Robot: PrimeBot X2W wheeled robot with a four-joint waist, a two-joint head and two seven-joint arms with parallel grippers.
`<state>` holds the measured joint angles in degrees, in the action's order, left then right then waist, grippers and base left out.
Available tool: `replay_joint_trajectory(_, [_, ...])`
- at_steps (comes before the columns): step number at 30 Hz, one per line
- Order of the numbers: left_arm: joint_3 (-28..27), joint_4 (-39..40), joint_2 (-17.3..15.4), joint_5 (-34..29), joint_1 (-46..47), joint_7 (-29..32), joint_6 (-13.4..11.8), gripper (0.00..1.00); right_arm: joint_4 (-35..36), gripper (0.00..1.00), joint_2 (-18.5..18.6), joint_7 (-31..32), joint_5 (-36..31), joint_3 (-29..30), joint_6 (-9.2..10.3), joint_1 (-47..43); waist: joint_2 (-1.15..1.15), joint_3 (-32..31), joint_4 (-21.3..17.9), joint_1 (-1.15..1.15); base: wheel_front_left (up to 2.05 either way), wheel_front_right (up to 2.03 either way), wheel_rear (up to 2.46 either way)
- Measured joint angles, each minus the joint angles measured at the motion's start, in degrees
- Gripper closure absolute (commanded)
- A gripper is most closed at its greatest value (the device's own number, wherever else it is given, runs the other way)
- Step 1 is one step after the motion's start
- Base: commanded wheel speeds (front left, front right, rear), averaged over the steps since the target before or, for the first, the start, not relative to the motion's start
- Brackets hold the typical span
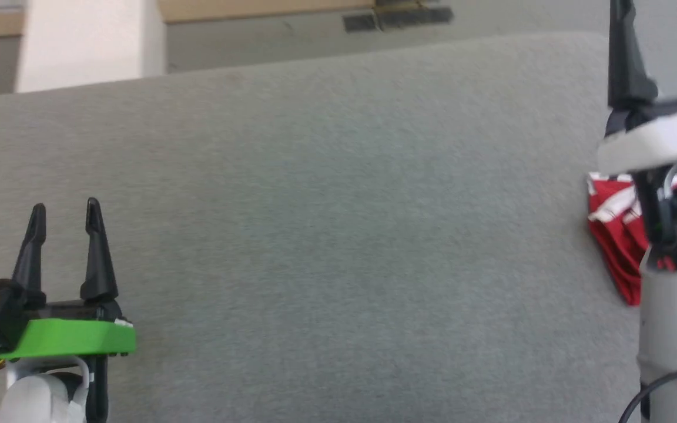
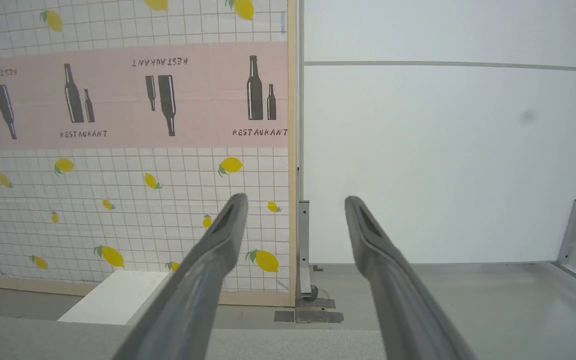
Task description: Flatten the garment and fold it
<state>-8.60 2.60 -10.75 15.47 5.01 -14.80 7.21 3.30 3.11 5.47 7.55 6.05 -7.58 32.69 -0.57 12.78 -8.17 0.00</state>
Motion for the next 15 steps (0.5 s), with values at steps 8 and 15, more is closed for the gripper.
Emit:
replay_joint_trajectory(8, [-0.01, -3.09, 2.68, -0.38, 1.25, 0.01, -0.48, 0.0, -6.33, 0.0, -0.1, -12.59, 9.98, -2.92, 0.01, -7.9, 0.0, -4.37, 5.3, 0.0, 0.0, 0.0, 0.0])
replay_joint_trajectory(15, [0.11, -5.56, 3.82, -1.74, 1.85, 0.01, -1.32, 0.0, -13.16, 0.0, -0.23, -19.25, 9.93, -4.2, 0.01, -13.38, 0.0, -7.45, 8.64, 0.0, 0.0, 0.0, 0.0])
